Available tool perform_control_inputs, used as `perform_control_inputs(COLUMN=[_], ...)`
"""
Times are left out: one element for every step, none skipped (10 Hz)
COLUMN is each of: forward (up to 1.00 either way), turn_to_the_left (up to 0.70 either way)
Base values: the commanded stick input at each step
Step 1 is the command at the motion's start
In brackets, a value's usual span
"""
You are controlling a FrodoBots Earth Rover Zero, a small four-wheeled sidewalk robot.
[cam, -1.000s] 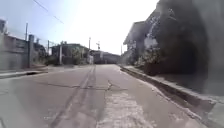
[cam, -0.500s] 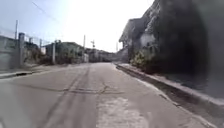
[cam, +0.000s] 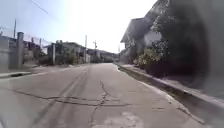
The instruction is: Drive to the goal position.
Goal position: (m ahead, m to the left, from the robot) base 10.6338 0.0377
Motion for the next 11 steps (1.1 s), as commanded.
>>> perform_control_inputs(forward=[0.85,0.85,0.85,0.85,0.85,0.85,0.85,0.85,0.85,0.85,0.85], turn_to_the_left=[0.0,0.0,0.0,0.0,0.0,0.0,0.0,0.0,0.0,0.0,0.0])
